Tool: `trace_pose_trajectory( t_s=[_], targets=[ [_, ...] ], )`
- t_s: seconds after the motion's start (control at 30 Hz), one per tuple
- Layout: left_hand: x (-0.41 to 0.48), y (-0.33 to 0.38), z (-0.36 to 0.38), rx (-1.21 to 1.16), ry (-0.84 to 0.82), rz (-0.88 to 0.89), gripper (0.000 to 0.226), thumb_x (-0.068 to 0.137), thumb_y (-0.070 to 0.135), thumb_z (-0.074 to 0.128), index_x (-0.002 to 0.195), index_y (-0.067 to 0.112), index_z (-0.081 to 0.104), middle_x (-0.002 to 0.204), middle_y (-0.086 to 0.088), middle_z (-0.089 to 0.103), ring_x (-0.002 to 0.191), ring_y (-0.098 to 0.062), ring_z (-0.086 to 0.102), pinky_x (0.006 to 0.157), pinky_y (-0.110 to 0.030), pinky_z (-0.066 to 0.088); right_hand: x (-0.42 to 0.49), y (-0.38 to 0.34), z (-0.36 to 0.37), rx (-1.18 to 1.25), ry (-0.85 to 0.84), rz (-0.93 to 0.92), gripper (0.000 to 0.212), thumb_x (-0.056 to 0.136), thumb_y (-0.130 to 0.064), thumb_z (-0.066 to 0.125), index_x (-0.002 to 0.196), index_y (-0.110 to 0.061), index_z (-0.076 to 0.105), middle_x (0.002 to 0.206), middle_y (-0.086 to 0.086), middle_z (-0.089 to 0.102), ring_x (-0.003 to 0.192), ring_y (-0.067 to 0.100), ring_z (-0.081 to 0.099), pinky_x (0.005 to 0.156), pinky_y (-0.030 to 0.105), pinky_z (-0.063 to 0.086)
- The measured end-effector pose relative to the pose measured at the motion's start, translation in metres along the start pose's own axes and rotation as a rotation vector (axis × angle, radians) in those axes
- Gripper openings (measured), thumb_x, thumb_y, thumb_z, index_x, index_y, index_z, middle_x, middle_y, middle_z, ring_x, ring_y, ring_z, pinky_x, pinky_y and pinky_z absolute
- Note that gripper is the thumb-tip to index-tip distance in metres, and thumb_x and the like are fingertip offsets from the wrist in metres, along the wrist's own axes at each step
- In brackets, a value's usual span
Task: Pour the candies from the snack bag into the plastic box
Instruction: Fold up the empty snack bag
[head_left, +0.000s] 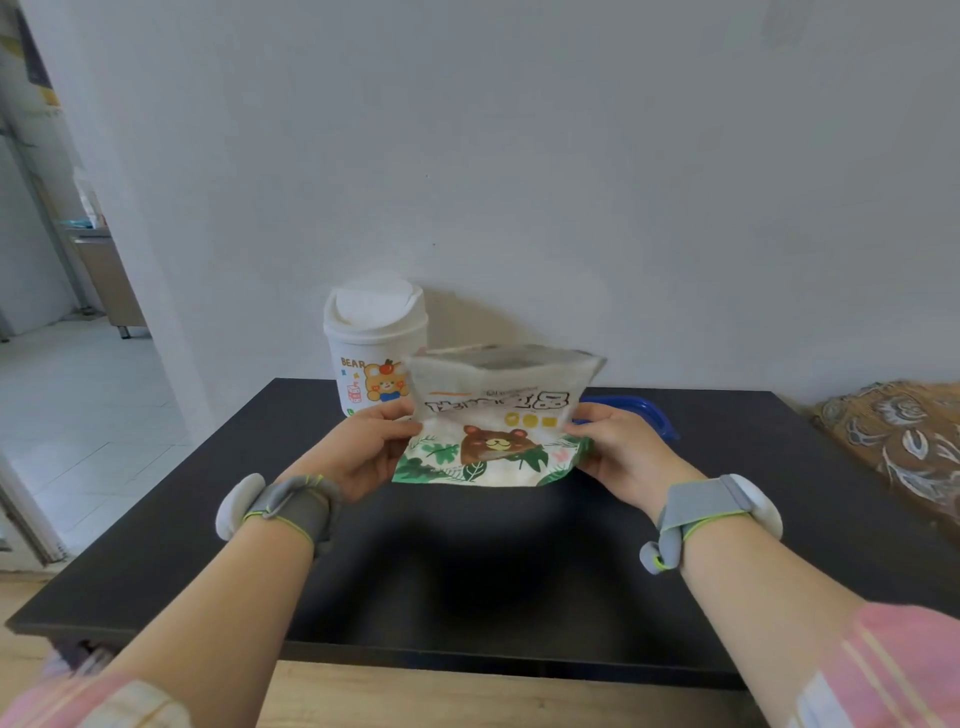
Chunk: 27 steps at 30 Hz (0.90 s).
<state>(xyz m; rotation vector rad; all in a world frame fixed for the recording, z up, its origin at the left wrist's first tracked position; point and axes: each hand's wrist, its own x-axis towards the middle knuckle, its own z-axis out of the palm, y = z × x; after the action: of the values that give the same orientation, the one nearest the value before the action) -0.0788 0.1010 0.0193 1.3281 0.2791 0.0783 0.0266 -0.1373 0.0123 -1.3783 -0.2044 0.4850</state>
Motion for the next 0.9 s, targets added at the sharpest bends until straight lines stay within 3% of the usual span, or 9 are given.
trace_pose_trajectory(
  t_s=[0.13, 0.27, 0.43, 0.47, 0.57, 0.67, 0.73, 0.83, 0.9],
  targets=[
    [-0.001, 0.0, 0.001, -0.001, 0.019, 0.02, 0.028, 0.093, -0.008, 0.044, 0.087, 0.005, 0.068, 0.073, -0.007, 0.075, 0.061, -0.016, 0.072, 0.056, -0.025, 0.059, 0.0, -0.004, 0.004, 0.006, 0.023, 0.015, 0.02, 0.091, 0.009, 0.045, 0.09, -0.002, 0.063, 0.093, 0.017, 0.065, 0.083, 0.027, 0.06, 0.08, 0.035, 0.052],
    [0.002, 0.0, -0.001, 0.018, 0.061, 0.045, 0.04, 0.09, -0.009, 0.047, 0.067, 0.009, 0.074, 0.075, -0.009, 0.074, 0.069, -0.021, 0.071, 0.07, -0.031, 0.059, -0.006, -0.01, 0.005, 0.031, 0.045, 0.041, 0.025, 0.088, 0.003, 0.043, 0.077, -0.005, 0.065, 0.08, 0.011, 0.063, 0.067, 0.023, 0.06, 0.057, 0.029, 0.054],
    [0.001, 0.002, 0.006, 0.099, 0.178, 0.12, 0.031, 0.091, -0.011, 0.044, 0.081, 0.006, 0.068, 0.089, -0.012, 0.068, 0.077, -0.021, 0.064, 0.059, -0.021, 0.059, -0.007, -0.018, 0.004, -0.023, 0.014, 0.159, 0.037, 0.089, -0.041, 0.055, 0.106, -0.01, 0.067, 0.092, 0.008, 0.066, 0.076, 0.027, 0.063, 0.067, 0.035, 0.054],
    [0.001, 0.002, 0.007, 0.107, 0.195, 0.13, 0.032, 0.091, -0.011, 0.043, 0.081, 0.006, 0.068, 0.091, -0.011, 0.067, 0.078, -0.02, 0.063, 0.057, -0.02, 0.059, -0.008, -0.019, 0.005, -0.05, -0.014, 0.154, 0.039, 0.087, -0.041, 0.061, 0.112, -0.012, 0.064, 0.095, 0.007, 0.067, 0.079, 0.026, 0.064, 0.069, 0.035, 0.055],
    [0.0, 0.005, 0.009, 0.033, 0.227, 0.09, 0.028, 0.092, -0.004, 0.041, 0.086, 0.001, 0.068, 0.091, -0.013, 0.069, 0.077, -0.022, 0.067, 0.057, -0.028, 0.06, -0.006, -0.02, 0.007, -0.109, -0.025, 0.083, 0.05, 0.083, -0.011, 0.071, 0.129, -0.015, 0.054, 0.111, 0.01, 0.066, 0.086, 0.023, 0.064, 0.07, 0.034, 0.054],
    [-0.001, 0.006, 0.008, 0.015, 0.217, 0.04, 0.021, 0.09, 0.013, 0.052, 0.095, -0.001, 0.066, 0.088, -0.015, 0.073, 0.074, -0.026, 0.071, 0.057, -0.032, 0.059, -0.006, -0.017, 0.009, -0.112, 0.016, 0.024, 0.058, 0.079, 0.004, 0.07, 0.131, -0.015, 0.052, 0.109, 0.015, 0.068, 0.081, 0.022, 0.065, 0.062, 0.031, 0.052],
    [0.001, 0.004, 0.008, 0.125, 0.209, 0.032, 0.017, 0.087, 0.018, 0.063, 0.097, 0.005, 0.064, 0.091, -0.012, 0.074, 0.081, -0.026, 0.071, 0.063, -0.032, 0.058, -0.006, -0.015, 0.01, -0.085, 0.05, -0.003, 0.059, 0.077, 0.006, 0.071, 0.13, -0.014, 0.053, 0.11, 0.017, 0.068, 0.078, 0.022, 0.066, 0.059, 0.029, 0.05],
    [0.005, 0.001, 0.008, 0.192, 0.235, 0.056, 0.019, 0.079, 0.001, 0.071, 0.095, 0.009, 0.063, 0.102, -0.011, 0.068, 0.086, -0.023, 0.069, 0.062, -0.026, 0.059, -0.005, -0.015, 0.011, -0.039, 0.05, 0.028, 0.065, 0.078, 0.0, 0.073, 0.136, -0.012, 0.048, 0.125, 0.017, 0.062, 0.086, 0.023, 0.066, 0.064, 0.031, 0.053],
    [0.008, 0.0, 0.006, 0.139, 0.31, 0.093, 0.024, 0.076, -0.004, 0.072, 0.093, 0.01, 0.063, 0.107, -0.011, 0.066, 0.087, -0.023, 0.068, 0.063, -0.027, 0.059, -0.007, -0.016, 0.011, -0.025, -0.02, 0.12, 0.059, 0.083, -0.007, 0.071, 0.137, -0.007, 0.047, 0.121, 0.015, 0.064, 0.091, 0.024, 0.067, 0.071, 0.033, 0.056]
  ],
)
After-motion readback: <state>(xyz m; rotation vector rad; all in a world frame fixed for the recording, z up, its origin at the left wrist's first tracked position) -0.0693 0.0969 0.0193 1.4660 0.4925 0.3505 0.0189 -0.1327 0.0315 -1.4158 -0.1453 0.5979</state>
